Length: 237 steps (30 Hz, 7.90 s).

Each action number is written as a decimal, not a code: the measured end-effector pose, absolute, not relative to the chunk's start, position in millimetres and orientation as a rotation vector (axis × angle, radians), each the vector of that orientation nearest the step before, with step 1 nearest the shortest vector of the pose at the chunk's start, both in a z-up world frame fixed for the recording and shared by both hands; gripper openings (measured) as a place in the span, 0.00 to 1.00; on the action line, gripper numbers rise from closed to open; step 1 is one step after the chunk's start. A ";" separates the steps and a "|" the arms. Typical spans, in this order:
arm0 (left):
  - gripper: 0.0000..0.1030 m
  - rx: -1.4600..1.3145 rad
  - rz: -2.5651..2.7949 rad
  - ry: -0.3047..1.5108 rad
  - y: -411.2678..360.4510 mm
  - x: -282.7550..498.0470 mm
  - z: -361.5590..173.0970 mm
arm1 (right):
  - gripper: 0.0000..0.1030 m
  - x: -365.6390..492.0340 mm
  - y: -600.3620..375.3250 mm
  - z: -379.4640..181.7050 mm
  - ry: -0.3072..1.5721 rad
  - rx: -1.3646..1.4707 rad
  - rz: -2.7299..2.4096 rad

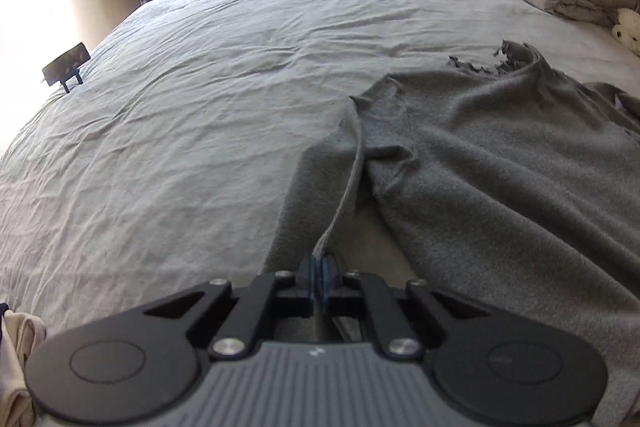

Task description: Fold clothes

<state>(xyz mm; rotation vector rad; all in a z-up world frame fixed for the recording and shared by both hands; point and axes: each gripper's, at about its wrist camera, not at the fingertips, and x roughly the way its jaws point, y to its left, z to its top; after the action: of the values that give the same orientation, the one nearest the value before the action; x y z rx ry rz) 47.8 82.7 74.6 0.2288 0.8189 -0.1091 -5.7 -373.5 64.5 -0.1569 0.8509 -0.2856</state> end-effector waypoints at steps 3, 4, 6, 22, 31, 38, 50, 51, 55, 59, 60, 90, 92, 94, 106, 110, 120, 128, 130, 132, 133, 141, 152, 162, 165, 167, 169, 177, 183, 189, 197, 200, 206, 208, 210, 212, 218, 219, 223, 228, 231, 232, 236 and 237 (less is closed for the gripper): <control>0.03 0.150 -0.042 0.796 123.1 69.1 96.2 | 0.06 0.5 -389.7 76.3 0.784 -0.178 -0.353; 0.03 0.118 -0.032 0.809 134.9 78.0 99.5 | 0.06 4.8 -394.4 79.0 0.766 -0.189 -0.373; 0.03 0.039 -0.029 0.844 158.0 98.8 103.8 | 0.06 16.5 -402.6 82.5 0.734 -0.225 -0.414; 0.50 -0.183 0.124 0.882 229.6 174.4 86.8 | 0.52 44.0 -447.7 46.5 0.809 -0.277 -0.666; 0.53 -0.103 -0.027 0.806 185.8 96.2 101.8 | 0.53 -8.0 -402.1 96.1 0.776 -0.060 -0.453; 0.63 0.283 -0.053 0.877 106.0 78.8 39.6 | 0.53 -24.2 -326.5 80.7 0.843 -0.080 -0.176; 0.04 -0.386 0.294 0.767 281.5 101.1 86.7 | 0.46 -31.5 -334.0 64.7 0.822 -0.050 -0.163; 0.03 -0.424 0.354 0.770 295.8 102.9 82.3 | 0.46 -32.0 -332.9 65.4 0.816 -0.051 -0.159; 0.04 -0.522 0.449 0.724 323.5 104.0 76.5 | 0.46 -31.5 -331.5 66.9 0.801 -0.061 -0.156; 0.06 -0.523 0.485 0.661 326.4 111.3 83.1 | 0.46 -29.9 -329.8 68.7 0.788 -0.061 -0.149; 0.08 -0.504 0.509 0.643 324.9 113.4 85.3 | 0.46 -29.8 -329.0 69.0 0.786 -0.061 -0.148; 0.69 -0.277 -0.269 1.043 39.0 -90.6 53.6 | 0.48 -152.8 -326.8 53.0 0.996 0.238 -0.016; 0.48 -0.294 -0.267 1.042 35.5 -93.2 48.0 | 0.48 -149.7 -319.3 41.6 1.050 0.210 -0.015; 0.06 -0.302 -0.285 1.057 31.4 -94.5 43.0 | 0.47 -150.1 -310.4 38.9 1.045 0.167 -0.022; 0.05 -0.408 -0.324 0.957 87.1 -149.1 116.3 | 0.00 -196.9 -318.4 102.6 0.823 0.303 0.061; 0.05 -0.387 -0.297 0.988 94.0 -152.5 103.2 | 0.00 -200.2 -315.9 103.0 0.846 0.298 0.050; 0.16 -0.365 -0.215 1.061 104.5 -140.2 61.2 | 0.72 -185.5 -312.6 67.6 0.949 0.317 -0.022; 0.07 -0.356 -0.197 1.069 98.8 -131.7 45.0 | 0.13 -168.9 -281.3 40.1 0.984 0.195 -0.040; 0.06 -0.389 -0.190 1.070 105.8 -130.2 46.3 | 0.08 -171.4 -288.0 45.0 0.967 0.239 -0.026; 0.06 -0.416 -0.192 1.061 112.0 -133.7 54.1 | 0.08 -180.1 -290.6 56.0 0.937 0.252 -0.028; 0.05 -0.428 -0.198 1.053 114.4 -136.6 59.1 | 0.08 -185.5 -290.3 63.2 0.918 0.254 -0.025; 0.06 -0.383 -0.186 1.094 109.8 -146.2 55.6 | 0.07 -204.3 -278.7 70.4 0.938 0.237 -0.056; 0.48 -0.419 -0.107 1.004 141.3 -124.5 96.3 | 0.39 -184.2 -287.4 83.6 0.906 0.132 -0.096; 0.50 -0.386 -0.014 0.990 129.6 24.5 97.4 | 0.43 -67.9 -294.1 113.7 0.808 0.018 0.007; 0.48 -0.393 0.070 0.991 141.2 57.6 81.2 | 0.43 -15.2 -277.6 117.1 0.809 -0.056 0.055; 0.48 -0.433 0.139 0.981 159.7 69.8 68.7 | 0.43 17.3 -254.3 117.4 0.807 -0.114 0.118; 0.48 -0.479 0.209 0.982 179.9 78.2 57.7 | 0.48 47.5 -217.9 113.8 0.795 -0.187 0.218; 0.33 -0.600 0.444 0.925 258.1 79.3 57.7 | 0.54 167.6 -72.2 73.3 0.764 -0.443 0.479; 0.33 -0.668 0.585 0.889 308.4 74.1 60.1 | 0.54 191.8 -35.4 38.5 0.801 -0.578 0.630; 0.33 -0.676 0.632 0.871 323.1 79.1 58.6 | 0.02 191.4 -37.6 63.4 0.730 -0.527 0.528; 0.33 -0.634 0.652 0.849 324.3 82.5 60.9 | 0.00 203.1 -26.0 55.9 0.650 -0.547 0.272; 0.33 -0.636 0.649 0.859 322.1 83.4 60.0 | 0.02 197.0 -35.7 60.3 0.646 -0.489 0.275; 0.36 -0.562 0.515 0.803 283.3 84.3 80.3 | 0.61 170.7 -138.1 93.9 0.653 -0.279 0.155; 0.41 -0.514 0.367 0.802 256.2 89.4 86.8 | 0.61 161.1 -182.4 95.2 0.676 -0.271 0.082; 0.46 -0.483 0.180 0.797 222.9 95.7 93.1 | 0.61 150.5 -229.5 92.7 0.729 -0.214 0.032; 0.56 -0.395 0.034 0.773 183.6 104.1 100.1 | 0.61 137.8 -270.9 88.0 0.776 -0.170 0.018; 0.69 -0.141 -0.244 0.788 61.5 163.7 84.7 | 0.61 130.5 -303.6 68.7 0.823 -0.241 0.066; 0.69 -0.121 -0.250 0.806 47.4 176.4 75.2 | 0.61 133.4 -303.1 67.0 0.820 -0.247 0.090; 0.69 -0.068 -0.239 0.863 14.3 207.4 40.1 | 0.61 149.7 -299.8 52.9 0.831 -0.260 0.195; 0.04 0.004 -0.312 0.847 2.8 205.3 29.6 | 0.07 155.0 -291.5 39.1 0.819 -0.259 0.222; 0.03 -0.005 -0.289 0.818 2.1 214.6 43.8 | 0.05 149.7 -289.6 45.6 0.765 -0.257 0.187; 0.03 -0.007 -0.299 0.802 0.5 217.6 48.5 | 0.05 147.4 -290.7 51.3 0.740 -0.256 0.164; 0.03 0.038 -0.290 0.729 -14.9 232.7 59.0 | 0.05 147.0 -293.2 68.1 0.655 -0.271 0.056; 0.03 0.051 -0.281 0.704 -18.5 236.5 60.6 | 0.05 149.2 -291.4 68.8 0.637 -0.293 0.020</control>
<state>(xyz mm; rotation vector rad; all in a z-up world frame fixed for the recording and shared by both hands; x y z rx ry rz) 236.5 -18.5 60.6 0.0508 0.7037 -0.2808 149.2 -291.4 68.8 -0.2926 0.6372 0.0197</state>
